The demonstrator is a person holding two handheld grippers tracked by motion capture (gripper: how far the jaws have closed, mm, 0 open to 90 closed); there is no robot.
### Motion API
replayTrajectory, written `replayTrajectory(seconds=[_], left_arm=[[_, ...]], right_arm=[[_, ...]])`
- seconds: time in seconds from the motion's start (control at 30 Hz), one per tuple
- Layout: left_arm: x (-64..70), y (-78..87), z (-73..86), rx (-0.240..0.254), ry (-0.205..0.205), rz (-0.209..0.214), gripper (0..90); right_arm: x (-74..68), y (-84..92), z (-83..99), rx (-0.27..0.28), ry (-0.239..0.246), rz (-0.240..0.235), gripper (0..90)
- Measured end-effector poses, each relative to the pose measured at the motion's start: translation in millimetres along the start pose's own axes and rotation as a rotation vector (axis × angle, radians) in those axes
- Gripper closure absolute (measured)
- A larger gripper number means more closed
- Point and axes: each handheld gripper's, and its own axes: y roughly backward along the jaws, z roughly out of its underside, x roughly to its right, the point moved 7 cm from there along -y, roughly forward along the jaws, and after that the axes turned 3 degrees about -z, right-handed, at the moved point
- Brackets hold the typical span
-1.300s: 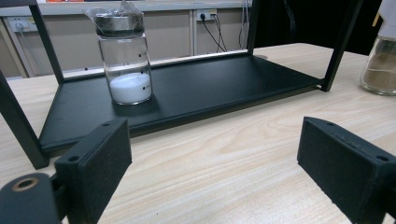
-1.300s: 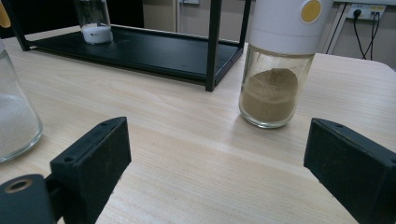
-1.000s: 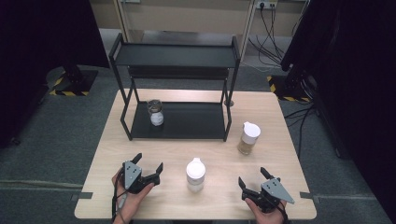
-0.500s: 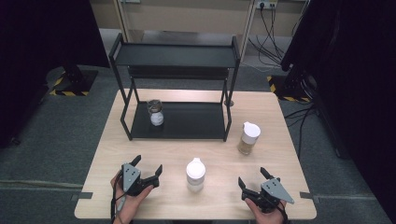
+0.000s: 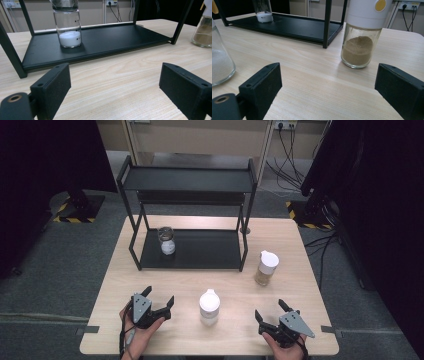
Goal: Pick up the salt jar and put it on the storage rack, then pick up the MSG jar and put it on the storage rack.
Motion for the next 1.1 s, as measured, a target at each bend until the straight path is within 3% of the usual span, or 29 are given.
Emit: replayTrajectory(seconds=[0.33,0.4,0.53,0.73,1.1], left_arm=[[-0.9,0.1,0.0,0.001,0.009,0.001,9.9],[-1.3,0.2,-0.1,0.003,0.014,0.002,9.8],[-1.0,0.2,-0.1,0.003,0.013,0.005,9.9],[-1.5,0.6,-0.2,0.005,0.016,0.005,9.9],[-0.1,0.7,-0.3,0.008,0.0,0.001,9.9]], right_arm=[[-0.5,1.2,-0.4,0.012,-0.001,-0.016,7.0],[-2.7,2.5,-1.2,0.022,-0.018,-0.046,6.9],[-12.9,5.7,-9.2,0.054,-0.002,-0.118,6.5],[-31.3,3.7,-9.9,0.054,0.006,-0.213,5.8],[-64.3,0.0,-16.9,0.067,0.043,-0.333,5.8]])
